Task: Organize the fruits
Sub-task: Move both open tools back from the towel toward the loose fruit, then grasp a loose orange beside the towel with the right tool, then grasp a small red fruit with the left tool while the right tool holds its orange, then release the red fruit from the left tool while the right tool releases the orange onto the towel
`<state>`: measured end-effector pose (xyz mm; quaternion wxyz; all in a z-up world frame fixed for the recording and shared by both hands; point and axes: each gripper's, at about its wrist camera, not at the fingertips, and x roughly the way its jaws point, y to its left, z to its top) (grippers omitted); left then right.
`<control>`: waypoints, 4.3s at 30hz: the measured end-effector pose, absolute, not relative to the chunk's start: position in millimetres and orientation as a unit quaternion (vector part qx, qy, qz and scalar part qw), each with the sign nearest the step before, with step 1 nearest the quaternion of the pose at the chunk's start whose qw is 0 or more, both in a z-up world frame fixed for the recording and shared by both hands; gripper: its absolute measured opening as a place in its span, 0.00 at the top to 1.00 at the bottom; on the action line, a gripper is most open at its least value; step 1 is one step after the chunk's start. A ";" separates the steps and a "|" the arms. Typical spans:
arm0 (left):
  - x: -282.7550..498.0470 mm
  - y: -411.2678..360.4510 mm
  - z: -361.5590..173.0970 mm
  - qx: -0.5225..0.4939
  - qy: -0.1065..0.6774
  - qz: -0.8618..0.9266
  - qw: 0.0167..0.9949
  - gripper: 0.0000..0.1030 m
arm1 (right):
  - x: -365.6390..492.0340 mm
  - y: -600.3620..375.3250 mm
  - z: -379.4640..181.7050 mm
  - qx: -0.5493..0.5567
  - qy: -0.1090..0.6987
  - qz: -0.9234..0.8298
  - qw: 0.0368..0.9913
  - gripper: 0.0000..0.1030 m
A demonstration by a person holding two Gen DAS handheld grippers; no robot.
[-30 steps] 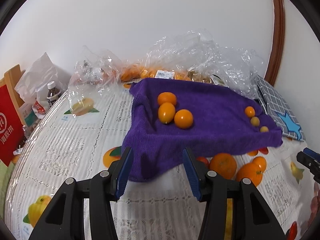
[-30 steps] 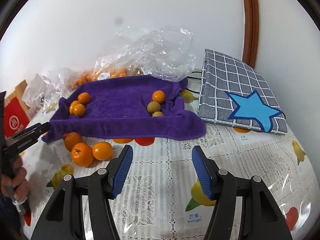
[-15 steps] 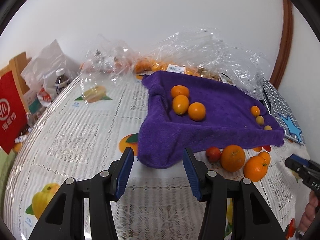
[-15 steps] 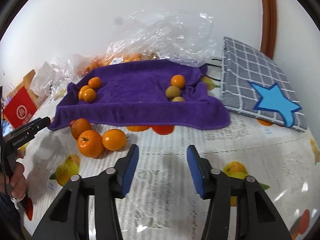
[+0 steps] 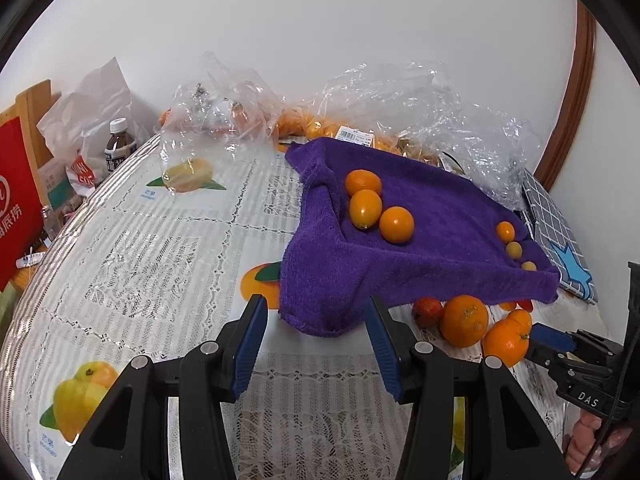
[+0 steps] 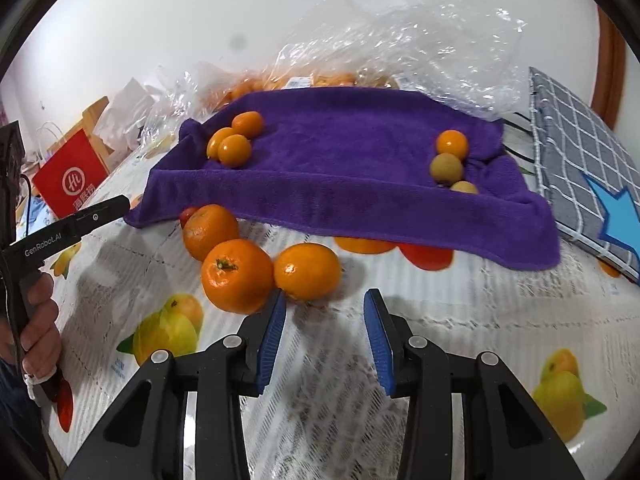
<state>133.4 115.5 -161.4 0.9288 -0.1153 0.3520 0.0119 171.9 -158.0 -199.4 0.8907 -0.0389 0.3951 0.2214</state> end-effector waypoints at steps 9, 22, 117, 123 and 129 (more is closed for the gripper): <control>136.1 127.2 -163.1 -0.137 0.352 0.027 0.925 0.53 | 188.4 -144.9 -201.2 -0.062 0.405 0.221 0.885 0.60; 137.4 128.4 -164.9 -0.141 0.355 0.023 0.924 0.53 | 216.9 -142.6 -193.1 -0.038 0.394 0.254 0.883 0.51; 219.8 123.4 -112.0 -0.174 0.342 -0.062 0.922 0.79 | 246.4 -240.2 -120.8 0.009 0.313 0.169 0.934 0.65; 238.7 118.8 -117.3 -0.169 0.352 -0.068 0.918 0.79 | 272.7 -233.3 -127.5 0.001 0.326 0.167 0.930 0.65; 264.2 105.5 -122.0 -0.166 0.370 -0.093 0.909 0.79 | 295.1 -217.3 -136.7 0.001 0.339 0.187 0.922 0.65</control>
